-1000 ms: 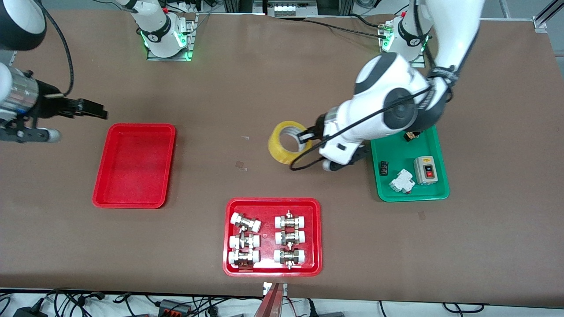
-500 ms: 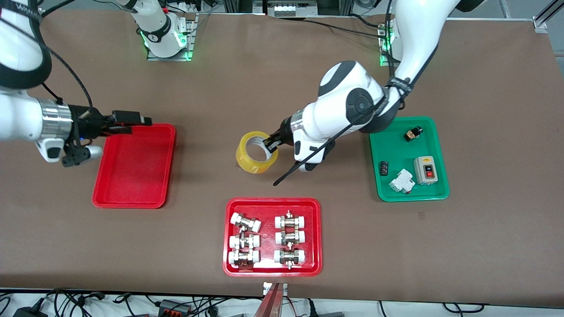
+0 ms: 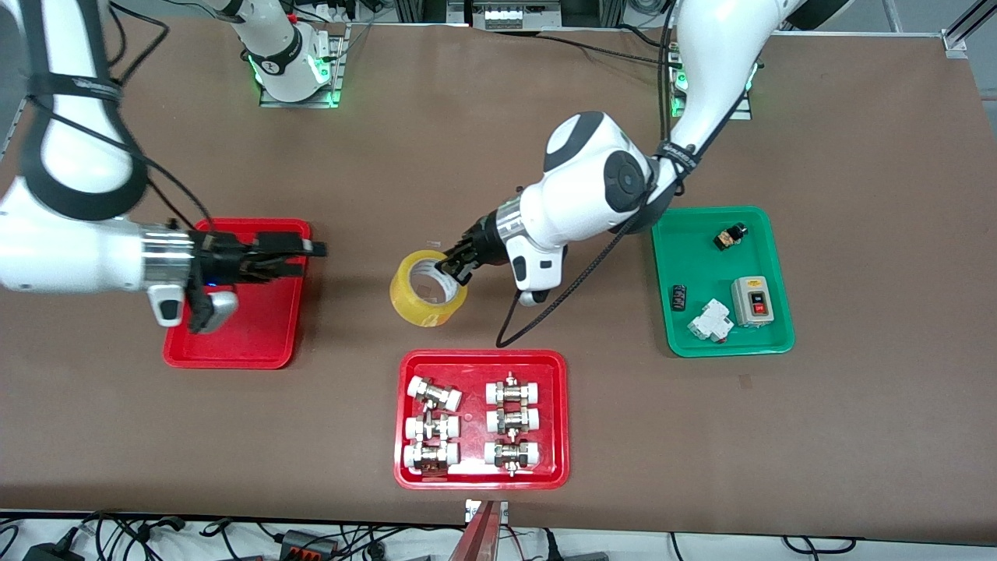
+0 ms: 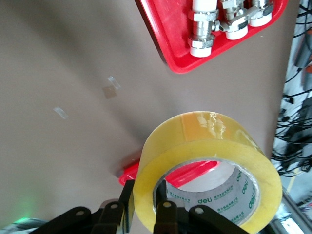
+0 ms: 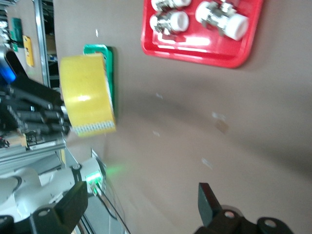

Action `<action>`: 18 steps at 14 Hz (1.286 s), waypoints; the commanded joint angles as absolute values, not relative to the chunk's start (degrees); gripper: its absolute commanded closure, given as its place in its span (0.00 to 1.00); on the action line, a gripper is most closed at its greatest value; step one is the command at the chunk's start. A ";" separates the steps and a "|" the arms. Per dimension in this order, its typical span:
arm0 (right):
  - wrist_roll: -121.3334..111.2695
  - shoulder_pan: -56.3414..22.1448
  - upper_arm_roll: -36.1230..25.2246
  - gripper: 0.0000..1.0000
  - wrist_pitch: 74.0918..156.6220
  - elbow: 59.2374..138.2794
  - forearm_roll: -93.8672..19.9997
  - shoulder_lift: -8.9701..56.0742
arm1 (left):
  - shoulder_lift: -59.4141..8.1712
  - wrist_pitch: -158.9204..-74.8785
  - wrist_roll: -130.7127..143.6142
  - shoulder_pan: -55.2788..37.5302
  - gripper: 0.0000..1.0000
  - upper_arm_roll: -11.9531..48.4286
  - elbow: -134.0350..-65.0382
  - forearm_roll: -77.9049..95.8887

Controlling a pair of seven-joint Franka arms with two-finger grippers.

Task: Left arm passes tape to right arm into tray
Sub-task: 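Carry the tape toward the right gripper, which grasps its rim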

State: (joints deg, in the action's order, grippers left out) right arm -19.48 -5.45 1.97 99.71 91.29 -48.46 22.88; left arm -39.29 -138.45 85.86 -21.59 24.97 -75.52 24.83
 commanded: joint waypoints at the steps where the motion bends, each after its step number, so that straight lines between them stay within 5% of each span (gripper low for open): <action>1: -20.74 -9.65 1.76 0.00 105.80 93.08 -51.94 22.50 | -40.87 -141.41 87.97 -23.64 0.96 24.43 -73.21 26.01; 16: -20.30 -15.29 1.85 0.00 120.06 92.64 -61.08 26.28 | -41.31 -142.47 89.30 -24.26 0.94 24.35 -73.83 25.93; 17: -20.74 -15.29 1.85 0.06 120.06 92.55 -61.08 26.37 | -41.31 -142.47 89.30 -24.26 0.94 24.43 -73.83 25.93; 18: -20.74 -15.29 1.76 0.29 119.97 92.55 -61.08 26.37 | -41.40 -142.47 89.30 -24.26 0.94 24.35 -73.83 25.93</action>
